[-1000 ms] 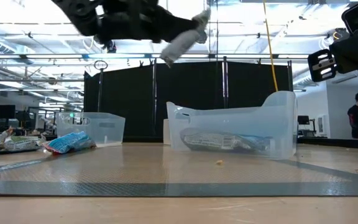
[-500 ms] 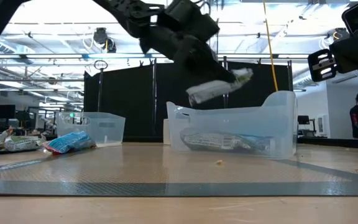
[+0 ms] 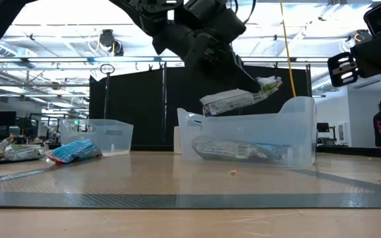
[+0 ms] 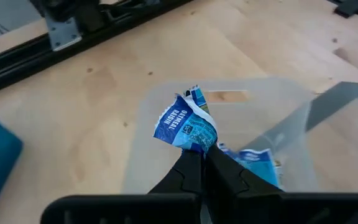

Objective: Pick and place Granola Bars by type
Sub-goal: Put the snack into the center bin

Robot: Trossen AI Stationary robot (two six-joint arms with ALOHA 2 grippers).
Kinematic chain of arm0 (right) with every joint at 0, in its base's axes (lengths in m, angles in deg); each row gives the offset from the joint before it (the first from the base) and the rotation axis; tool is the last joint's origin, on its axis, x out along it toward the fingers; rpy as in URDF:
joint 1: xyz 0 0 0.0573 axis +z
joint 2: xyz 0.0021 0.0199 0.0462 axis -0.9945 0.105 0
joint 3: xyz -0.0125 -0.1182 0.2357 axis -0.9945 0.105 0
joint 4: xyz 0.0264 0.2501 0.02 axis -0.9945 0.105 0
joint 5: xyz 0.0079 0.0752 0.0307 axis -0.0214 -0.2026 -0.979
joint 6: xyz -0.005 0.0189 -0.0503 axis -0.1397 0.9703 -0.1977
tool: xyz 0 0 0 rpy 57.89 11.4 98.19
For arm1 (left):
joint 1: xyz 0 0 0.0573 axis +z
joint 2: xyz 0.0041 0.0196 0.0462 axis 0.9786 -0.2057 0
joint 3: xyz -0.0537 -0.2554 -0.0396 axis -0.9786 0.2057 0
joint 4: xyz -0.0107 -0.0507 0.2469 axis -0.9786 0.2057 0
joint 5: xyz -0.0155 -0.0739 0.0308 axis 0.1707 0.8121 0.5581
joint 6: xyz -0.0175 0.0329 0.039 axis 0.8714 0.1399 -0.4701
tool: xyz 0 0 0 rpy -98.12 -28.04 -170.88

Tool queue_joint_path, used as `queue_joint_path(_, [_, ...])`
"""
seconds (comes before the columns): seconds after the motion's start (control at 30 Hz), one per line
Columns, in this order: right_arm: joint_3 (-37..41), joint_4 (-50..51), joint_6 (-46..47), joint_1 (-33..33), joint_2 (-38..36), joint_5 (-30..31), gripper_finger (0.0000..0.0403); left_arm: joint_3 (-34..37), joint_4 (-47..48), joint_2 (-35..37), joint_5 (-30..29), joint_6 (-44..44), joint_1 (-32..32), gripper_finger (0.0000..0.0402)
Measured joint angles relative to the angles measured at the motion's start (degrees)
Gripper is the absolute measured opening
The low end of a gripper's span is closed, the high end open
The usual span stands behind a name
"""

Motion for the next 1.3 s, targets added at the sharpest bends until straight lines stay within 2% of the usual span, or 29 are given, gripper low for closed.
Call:
queue_joint_path(0.47, [0.0,0.0,0.0,0.0,0.0,0.0,0.0,0.0,1.1,0.0,-2.5,0.5,-2.2,0.0006])
queue_joint_path(1.3, [0.0,0.0,0.0,0.0,0.0,0.0,0.0,0.0,-1.5,0.0,-3.5,2.5,0.6,0.0006])
